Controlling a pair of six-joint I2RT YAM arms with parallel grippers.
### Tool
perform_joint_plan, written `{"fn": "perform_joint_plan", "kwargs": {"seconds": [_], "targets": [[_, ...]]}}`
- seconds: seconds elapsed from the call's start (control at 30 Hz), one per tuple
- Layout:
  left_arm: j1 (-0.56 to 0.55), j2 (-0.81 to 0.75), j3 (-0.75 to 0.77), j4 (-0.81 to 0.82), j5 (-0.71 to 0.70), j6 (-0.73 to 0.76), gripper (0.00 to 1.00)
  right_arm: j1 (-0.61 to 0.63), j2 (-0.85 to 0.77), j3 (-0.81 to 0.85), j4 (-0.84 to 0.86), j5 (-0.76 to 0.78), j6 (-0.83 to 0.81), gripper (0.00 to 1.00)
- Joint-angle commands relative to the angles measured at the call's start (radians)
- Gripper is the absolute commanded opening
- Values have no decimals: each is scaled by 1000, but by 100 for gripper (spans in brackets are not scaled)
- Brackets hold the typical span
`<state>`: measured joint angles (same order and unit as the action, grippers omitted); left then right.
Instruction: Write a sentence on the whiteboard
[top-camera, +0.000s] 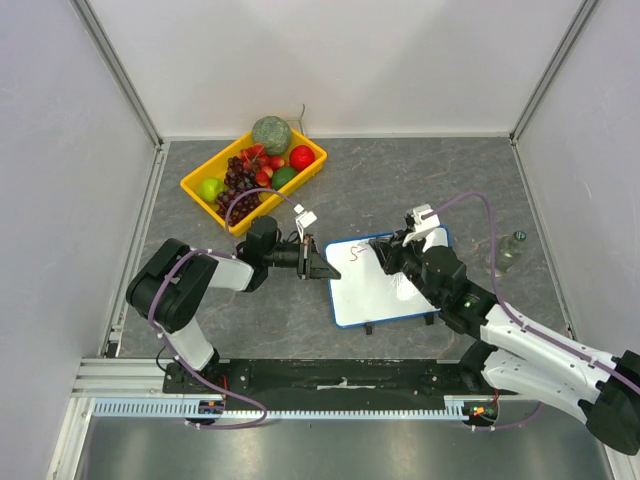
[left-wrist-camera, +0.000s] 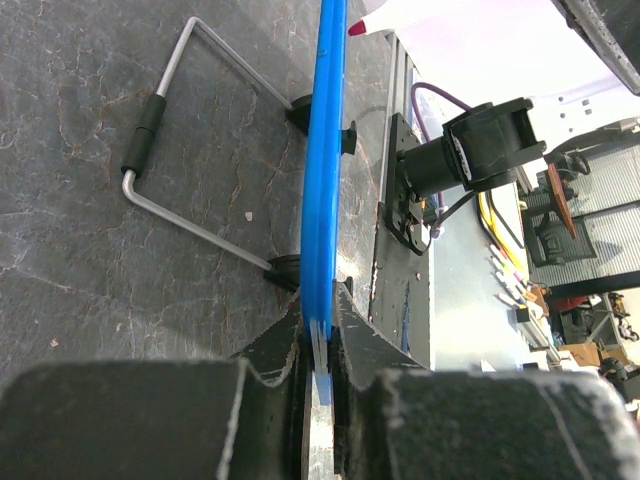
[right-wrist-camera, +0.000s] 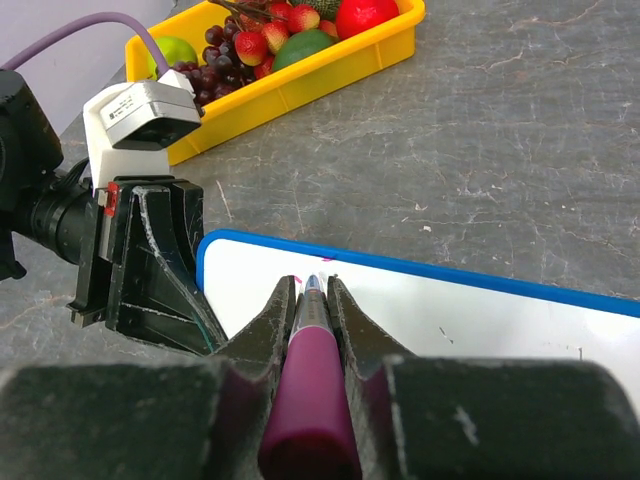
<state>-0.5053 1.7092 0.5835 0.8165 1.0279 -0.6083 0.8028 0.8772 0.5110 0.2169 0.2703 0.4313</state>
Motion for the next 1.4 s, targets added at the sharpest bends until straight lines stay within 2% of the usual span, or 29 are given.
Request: {"fn": "perform_joint_plan", "kwargs": {"seconds": [0.0,1.37], "targets": [[-4,23,15,-4,35,62,2,-2,-33,-14,27,32,6,0],[-6,21,18,-17,34,71,2,-2,-129,-118,-74,-11,35,0]]}}
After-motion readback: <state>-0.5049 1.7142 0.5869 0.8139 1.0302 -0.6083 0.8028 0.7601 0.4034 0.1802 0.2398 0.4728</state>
